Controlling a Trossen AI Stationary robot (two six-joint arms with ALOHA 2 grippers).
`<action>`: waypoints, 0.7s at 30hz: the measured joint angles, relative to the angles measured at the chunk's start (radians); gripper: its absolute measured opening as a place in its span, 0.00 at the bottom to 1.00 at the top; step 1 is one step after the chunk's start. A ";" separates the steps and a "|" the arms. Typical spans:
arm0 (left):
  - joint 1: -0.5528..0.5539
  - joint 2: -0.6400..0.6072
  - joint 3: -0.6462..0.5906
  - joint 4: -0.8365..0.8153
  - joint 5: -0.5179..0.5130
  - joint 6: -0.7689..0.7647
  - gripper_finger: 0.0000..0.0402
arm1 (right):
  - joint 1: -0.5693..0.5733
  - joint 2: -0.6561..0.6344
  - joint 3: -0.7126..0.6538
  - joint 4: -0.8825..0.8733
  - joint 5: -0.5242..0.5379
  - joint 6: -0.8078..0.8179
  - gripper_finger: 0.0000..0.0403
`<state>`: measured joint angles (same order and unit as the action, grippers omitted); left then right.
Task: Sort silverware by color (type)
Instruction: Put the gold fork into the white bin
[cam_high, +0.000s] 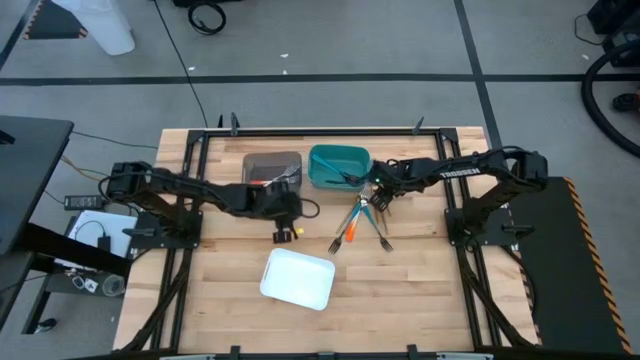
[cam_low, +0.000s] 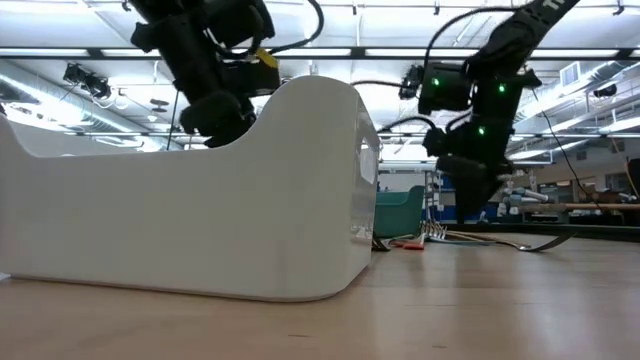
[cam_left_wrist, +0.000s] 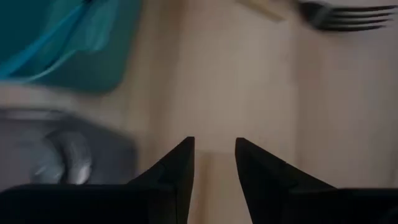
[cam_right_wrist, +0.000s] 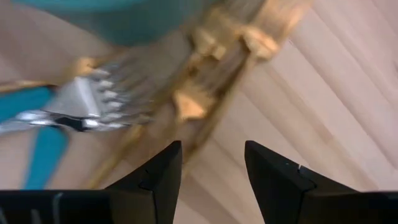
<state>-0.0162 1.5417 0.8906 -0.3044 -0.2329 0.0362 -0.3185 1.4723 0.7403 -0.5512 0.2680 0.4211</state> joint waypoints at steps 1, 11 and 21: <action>-0.006 0.000 -0.007 0.015 0.006 0.002 0.31 | -0.005 0.000 -0.012 0.007 0.001 0.002 0.46; -0.016 0.000 -0.016 0.079 0.007 0.041 0.31 | -0.013 0.000 -0.094 0.139 0.021 0.018 0.46; -0.016 0.000 -0.016 0.117 0.010 0.023 0.31 | -0.025 -0.005 -0.167 0.215 0.003 0.037 0.41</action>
<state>-0.0322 1.5417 0.8749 -0.1870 -0.2228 0.0591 -0.3431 1.4677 0.5730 -0.3364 0.2707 0.4583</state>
